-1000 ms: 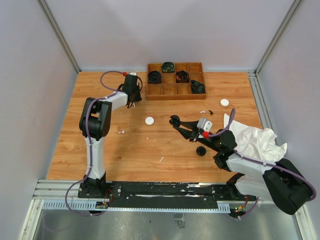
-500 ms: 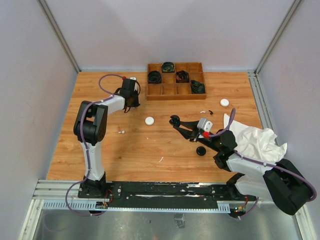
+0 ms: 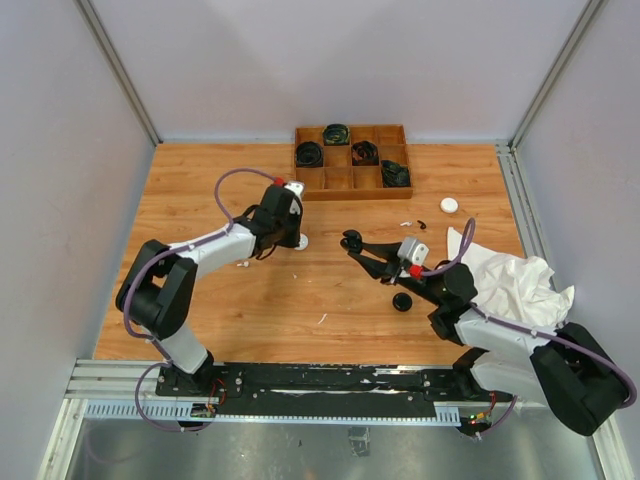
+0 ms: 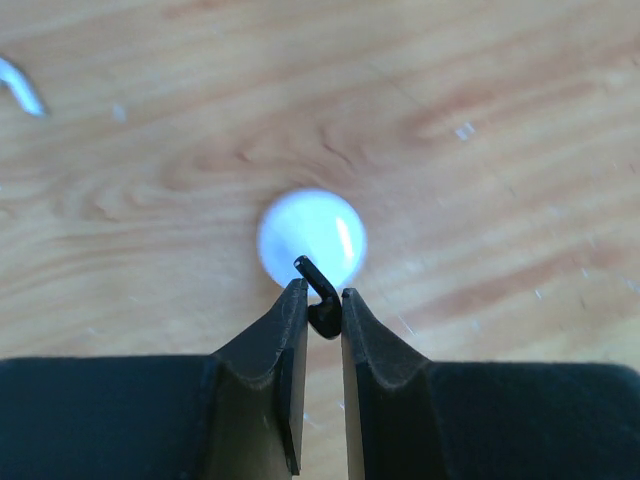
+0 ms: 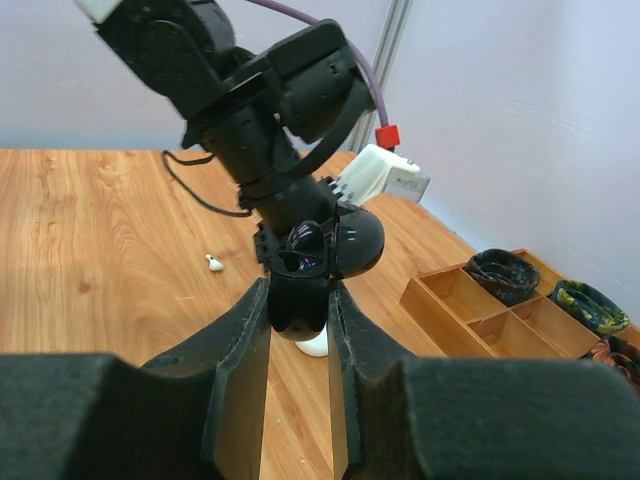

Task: Insert the wireless bluetooth earbuds into the charging case
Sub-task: Move the earbud to the center of the board.

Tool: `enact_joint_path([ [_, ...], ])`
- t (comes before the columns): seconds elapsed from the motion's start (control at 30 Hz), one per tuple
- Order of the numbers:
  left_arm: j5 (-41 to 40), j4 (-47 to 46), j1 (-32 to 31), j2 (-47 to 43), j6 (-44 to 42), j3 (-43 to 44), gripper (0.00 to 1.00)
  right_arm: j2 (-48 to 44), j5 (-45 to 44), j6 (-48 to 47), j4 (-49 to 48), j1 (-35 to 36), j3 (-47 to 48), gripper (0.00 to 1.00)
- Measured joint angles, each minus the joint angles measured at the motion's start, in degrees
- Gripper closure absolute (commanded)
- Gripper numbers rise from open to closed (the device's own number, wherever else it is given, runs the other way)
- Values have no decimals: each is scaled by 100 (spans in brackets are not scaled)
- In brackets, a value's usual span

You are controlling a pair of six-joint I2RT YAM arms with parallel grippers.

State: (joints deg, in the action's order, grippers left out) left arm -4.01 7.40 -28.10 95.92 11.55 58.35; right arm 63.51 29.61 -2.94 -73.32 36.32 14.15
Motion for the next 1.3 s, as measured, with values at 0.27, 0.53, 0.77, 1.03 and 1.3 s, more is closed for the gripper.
enact_joint_path([
  [0.27,105,7,-1086,-586,9,-800,88,-345,-219,13,85,0,-197,99],
  [0.53,13,-11,-1805,-577,177,-1189,88,-793,-647,-24,358,0,-413,99],
  [0.77,-258,13,-1937,-413,328,-1228,81,-999,-848,-105,693,0,-420,99],
  [1.03,-538,103,-1956,-426,485,-1233,64,-992,-879,-144,846,4,-420,98],
  [1.3,-802,304,-1967,-566,621,-1320,61,-992,-879,-142,848,4,-420,98],
])
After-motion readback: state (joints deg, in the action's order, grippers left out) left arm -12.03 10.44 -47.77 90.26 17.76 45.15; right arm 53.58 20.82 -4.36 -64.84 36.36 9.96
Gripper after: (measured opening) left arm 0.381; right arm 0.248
